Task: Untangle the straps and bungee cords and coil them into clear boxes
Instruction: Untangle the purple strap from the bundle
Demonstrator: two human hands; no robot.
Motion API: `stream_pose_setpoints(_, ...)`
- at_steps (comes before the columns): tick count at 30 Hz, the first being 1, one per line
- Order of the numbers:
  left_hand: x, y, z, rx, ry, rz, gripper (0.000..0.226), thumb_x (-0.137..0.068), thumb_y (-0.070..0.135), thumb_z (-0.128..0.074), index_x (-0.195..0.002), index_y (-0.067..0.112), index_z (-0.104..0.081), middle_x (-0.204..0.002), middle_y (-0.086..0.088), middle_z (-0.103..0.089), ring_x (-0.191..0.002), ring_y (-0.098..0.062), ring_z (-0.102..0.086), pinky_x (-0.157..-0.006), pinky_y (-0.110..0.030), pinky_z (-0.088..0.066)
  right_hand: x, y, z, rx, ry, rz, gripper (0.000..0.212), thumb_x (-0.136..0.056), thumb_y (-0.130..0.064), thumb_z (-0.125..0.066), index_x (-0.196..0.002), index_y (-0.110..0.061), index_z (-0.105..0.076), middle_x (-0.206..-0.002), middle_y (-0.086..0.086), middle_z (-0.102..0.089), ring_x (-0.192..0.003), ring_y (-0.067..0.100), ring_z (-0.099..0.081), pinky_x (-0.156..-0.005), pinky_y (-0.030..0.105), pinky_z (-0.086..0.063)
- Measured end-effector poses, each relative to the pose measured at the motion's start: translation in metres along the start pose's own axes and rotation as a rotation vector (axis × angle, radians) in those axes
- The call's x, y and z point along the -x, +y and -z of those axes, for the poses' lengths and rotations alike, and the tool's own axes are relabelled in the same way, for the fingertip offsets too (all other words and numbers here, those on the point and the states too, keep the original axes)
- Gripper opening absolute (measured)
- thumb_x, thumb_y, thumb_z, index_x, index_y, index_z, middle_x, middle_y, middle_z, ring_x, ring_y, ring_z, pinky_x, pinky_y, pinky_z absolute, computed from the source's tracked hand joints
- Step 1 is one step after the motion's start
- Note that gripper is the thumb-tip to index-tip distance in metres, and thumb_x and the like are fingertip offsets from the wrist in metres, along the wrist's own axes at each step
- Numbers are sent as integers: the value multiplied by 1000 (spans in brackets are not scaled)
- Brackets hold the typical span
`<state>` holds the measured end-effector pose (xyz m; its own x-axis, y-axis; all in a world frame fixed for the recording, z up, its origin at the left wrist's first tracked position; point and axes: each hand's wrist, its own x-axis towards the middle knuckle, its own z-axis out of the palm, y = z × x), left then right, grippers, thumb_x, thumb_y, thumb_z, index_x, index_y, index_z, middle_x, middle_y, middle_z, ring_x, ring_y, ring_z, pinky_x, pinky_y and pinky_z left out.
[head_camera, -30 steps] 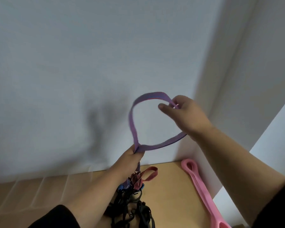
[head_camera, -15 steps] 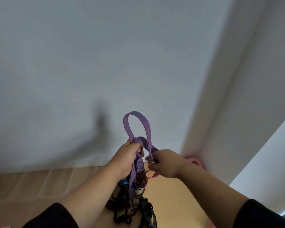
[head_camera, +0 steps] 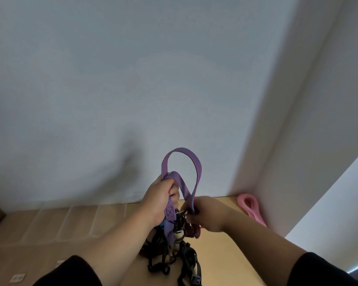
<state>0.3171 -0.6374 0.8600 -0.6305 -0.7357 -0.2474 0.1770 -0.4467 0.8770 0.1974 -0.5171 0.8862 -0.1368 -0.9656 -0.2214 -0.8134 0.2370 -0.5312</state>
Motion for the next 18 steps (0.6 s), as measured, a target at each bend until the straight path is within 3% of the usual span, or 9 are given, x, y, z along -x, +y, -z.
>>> stream_pose_setpoints(4, -1, -9, 1, -61, 2, -15, 29, -87, 5, -39, -63, 20, -33, -55, 2, -28, -46, -15, -21, -44, -22, -20, 0, 5, 4, -28, 73, -22, 24, -93, -18, -64, -116, -22, -68, -94, -12, -62, -89, 9, -57, -68, 5, -39)
stream_pose_setpoints(6, -1, -8, 1, -81, -10, -47, 24, -86, 7, -41, -67, 20, -34, -57, 1, -28, -46, -15, -21, -45, -23, -19, 0, 5, 0, 47, 39, -35, 23, -96, -20, -61, -118, -17, -68, -101, -5, -66, -97, 18, -62, -80, 19, -50)
stream_pose_setpoints(8, 0, -5, -1, -154, -33, -94, 18, -82, 15, -49, -67, 23, -40, -59, 2, -28, -48, -15, -23, -48, -27, -22, 0, 6, -3, 86, 46, -60, 24, -98, -25, -58, -114, -10, -68, -108, 5, -71, -102, 25, -64, -89, 35, -51)
stream_pose_setpoints(9, 0, -3, -1, -207, -44, -112, 19, -80, 20, -52, -64, 27, -45, -58, 3, -29, -49, -15, -25, -48, -28, -26, -1, 7, -2, 76, 70, -66, 23, -99, -29, -57, -108, -10, -68, -105, 6, -72, -99, 24, -65, -88, 35, -51)
stream_pose_setpoints(11, 2, 0, 2, -310, -49, -140, 24, -78, 26, -54, -57, 34, -46, -58, 5, -32, -49, -15, -27, -48, -28, -27, -1, 9, 4, 10, 122, -84, 27, -100, -36, -57, -85, -15, -63, -81, -1, -68, -76, 16, -61, -73, 32, -47)
stream_pose_setpoints(13, 1, 3, 9, -426, -48, -176, 24, -79, 31, -55, -58, 33, -42, -58, 6, -32, -51, -15, -27, -50, -27, -25, 1, 9, 15, -64, 201, -144, 42, -98, -49, -56, -69, -19, -48, -61, -7, -48, -56, 10, -42, -56, 28, -36)
stream_pose_setpoints(18, -7, 6, 35, -757, -11, -207, 28, -80, 46, -59, -64, 32, -40, -56, 12, -33, -53, -9, -31, -54, -26, -29, 5, 14, 58, -266, 574, -191, 50, -97, -52, -59, -63, -19, -42, -48, -10, -38, -50, 11, -35, -55, 33, -30)
